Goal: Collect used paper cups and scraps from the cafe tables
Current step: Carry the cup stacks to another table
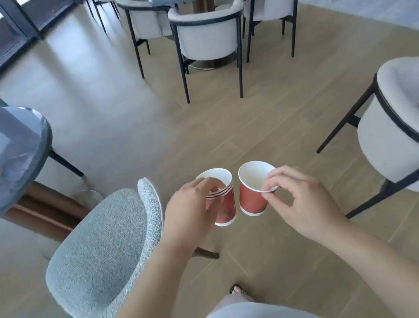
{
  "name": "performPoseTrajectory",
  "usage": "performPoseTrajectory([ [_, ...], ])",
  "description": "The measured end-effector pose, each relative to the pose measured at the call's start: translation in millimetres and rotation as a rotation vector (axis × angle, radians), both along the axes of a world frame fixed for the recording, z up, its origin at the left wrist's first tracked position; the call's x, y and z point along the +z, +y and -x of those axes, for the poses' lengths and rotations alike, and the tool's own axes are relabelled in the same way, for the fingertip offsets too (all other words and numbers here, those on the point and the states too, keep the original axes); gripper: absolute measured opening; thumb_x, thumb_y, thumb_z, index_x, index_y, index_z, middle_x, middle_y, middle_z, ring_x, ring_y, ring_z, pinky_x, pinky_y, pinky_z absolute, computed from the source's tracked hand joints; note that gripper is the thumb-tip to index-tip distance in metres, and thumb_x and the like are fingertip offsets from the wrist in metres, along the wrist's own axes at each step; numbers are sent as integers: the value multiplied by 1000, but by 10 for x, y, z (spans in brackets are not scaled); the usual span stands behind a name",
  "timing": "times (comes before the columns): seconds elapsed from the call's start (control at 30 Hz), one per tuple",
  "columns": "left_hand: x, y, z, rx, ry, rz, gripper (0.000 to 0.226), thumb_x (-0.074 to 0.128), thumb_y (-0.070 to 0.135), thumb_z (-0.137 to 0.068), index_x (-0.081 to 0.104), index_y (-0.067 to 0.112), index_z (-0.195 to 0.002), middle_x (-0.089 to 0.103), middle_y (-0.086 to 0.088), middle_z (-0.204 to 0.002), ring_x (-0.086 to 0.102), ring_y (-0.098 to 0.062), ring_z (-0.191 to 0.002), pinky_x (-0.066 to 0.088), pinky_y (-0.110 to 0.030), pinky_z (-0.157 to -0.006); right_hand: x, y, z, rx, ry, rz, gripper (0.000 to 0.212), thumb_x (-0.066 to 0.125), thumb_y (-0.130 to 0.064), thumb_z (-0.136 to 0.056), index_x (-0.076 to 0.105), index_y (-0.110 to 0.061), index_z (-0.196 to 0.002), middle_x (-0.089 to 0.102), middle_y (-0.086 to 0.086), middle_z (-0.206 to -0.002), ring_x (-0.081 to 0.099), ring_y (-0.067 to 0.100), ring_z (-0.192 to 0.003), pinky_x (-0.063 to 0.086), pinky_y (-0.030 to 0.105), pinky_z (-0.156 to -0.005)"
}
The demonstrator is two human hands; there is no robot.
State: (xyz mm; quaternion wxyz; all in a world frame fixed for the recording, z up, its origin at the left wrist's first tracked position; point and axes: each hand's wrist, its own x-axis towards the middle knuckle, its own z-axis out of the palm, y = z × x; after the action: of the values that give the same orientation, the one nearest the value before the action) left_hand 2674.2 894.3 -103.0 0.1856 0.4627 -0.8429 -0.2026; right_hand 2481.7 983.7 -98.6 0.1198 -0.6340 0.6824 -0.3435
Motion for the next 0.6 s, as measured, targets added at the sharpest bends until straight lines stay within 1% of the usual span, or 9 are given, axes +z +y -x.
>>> performPoseTrajectory([
  [0.13,-8,-581,252,38,-26,-1,14,59,20,-83,60,25,-96,66,10,-96,59,-18,-87,47,-31,-63,-49,-596,233,-7,-14,2,7,68,-9,-79,64,-14,-78,60,-7,-86,56,15,-86,43,25,-76],
  [0.23,-75,-905,372,85,-33,-36,13,59,18,-82,59,25,-94,65,10,-93,59,-18,-84,46,-31,-60,-111,-1049,378,31,-34,-13,8,68,-9,-78,63,-15,-78,60,-7,-87,56,15,-86,42,24,-76],
  [0.3,-125,-1143,438,133,-41,-50,14,59,18,-82,59,24,-95,65,9,-93,59,-18,-85,42,-29,-60,-154,-1423,463,79,-45,-19,8,68,-8,-78,64,-14,-78,61,-7,-87,56,15,-85,42,23,-76],
  [0.4,-157,-1584,539,228,-54,-50,12,57,21,-84,59,26,-95,65,10,-94,57,-16,-86,33,-26,-59,-186,-2068,577,182,-47,-23,7,68,-7,-78,64,-13,-78,61,-6,-86,56,16,-84,42,25,-75],
  [0.5,-132,-2088,661,319,-44,-35,11,56,22,-85,58,25,-95,65,9,-94,56,-17,-85,34,-26,-59,-172,-2764,726,298,-39,4,7,68,-6,-78,65,-12,-78,62,-3,-85,57,18,-84,44,27,-76],
  [0.6,-95,-2541,772,414,-34,-18,12,57,21,-84,58,25,-95,64,10,-93,57,-17,-85,36,-27,-60,-144,-3411,876,374,-34,19,8,69,-6,-77,64,-13,-78,61,-5,-86,56,16,-85,44,27,-76],
])
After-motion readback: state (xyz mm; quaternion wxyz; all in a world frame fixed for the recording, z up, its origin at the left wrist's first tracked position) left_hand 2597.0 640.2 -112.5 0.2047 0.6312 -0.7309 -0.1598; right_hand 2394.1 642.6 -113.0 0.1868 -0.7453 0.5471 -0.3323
